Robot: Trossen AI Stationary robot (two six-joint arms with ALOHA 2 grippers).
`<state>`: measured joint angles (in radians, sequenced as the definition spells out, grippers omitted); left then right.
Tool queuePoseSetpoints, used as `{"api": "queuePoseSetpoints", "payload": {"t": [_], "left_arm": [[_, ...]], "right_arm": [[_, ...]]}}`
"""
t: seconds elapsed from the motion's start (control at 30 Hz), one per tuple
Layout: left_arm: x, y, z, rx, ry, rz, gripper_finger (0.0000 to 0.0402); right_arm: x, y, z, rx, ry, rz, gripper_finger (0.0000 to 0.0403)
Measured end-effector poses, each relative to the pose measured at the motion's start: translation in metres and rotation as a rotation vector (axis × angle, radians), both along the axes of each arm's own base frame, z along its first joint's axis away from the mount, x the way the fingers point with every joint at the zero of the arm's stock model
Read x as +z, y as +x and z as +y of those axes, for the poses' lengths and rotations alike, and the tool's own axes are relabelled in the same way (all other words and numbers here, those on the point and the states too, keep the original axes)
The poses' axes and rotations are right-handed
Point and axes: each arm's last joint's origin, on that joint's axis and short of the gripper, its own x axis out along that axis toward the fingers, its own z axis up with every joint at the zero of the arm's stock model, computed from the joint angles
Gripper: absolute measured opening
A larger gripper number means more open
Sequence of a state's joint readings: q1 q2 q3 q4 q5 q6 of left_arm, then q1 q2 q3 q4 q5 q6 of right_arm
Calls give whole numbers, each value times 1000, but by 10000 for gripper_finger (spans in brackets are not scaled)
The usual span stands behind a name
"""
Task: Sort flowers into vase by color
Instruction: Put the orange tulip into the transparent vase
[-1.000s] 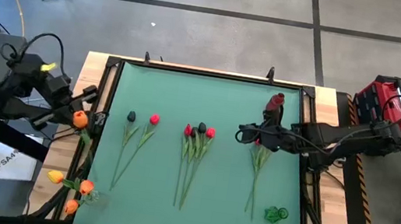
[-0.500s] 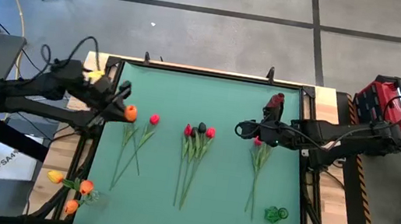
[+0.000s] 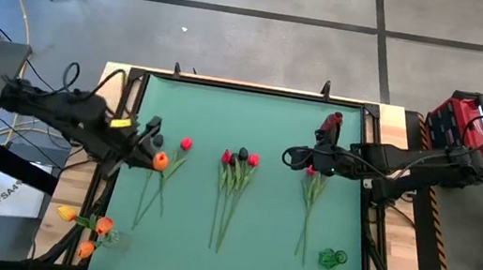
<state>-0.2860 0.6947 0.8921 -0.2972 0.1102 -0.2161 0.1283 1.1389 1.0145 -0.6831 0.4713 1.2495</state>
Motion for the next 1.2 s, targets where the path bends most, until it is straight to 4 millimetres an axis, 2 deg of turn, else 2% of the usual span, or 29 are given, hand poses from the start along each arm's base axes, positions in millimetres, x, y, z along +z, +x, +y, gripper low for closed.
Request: {"api": "queuePoseSetpoints", "payload": {"t": [0.27, 0.4, 0.53, 0.73, 1.07, 1.2], "left_arm": [[3, -56, 4, 8, -75, -1, 0], [6, -79, 8, -141, -112, -54, 0], [6, -92, 12, -253, -144, -61, 0], [3, -93, 12, -271, -140, -33, 0], [2, -81, 1, -345, -149, 33, 0], [7, -77, -2, -361, -149, -19, 0]], "right_arm": [[0, 0, -2, 14, 0, 13, 149], [-1, 0, -2, 14, 0, 18, 149], [-1, 0, -2, 13, 1, 16, 149], [-1, 0, -2, 1, 16, 9, 149], [0, 0, -3, -7, 16, -1, 149], [0, 0, -3, -12, 15, -3, 149]]}}
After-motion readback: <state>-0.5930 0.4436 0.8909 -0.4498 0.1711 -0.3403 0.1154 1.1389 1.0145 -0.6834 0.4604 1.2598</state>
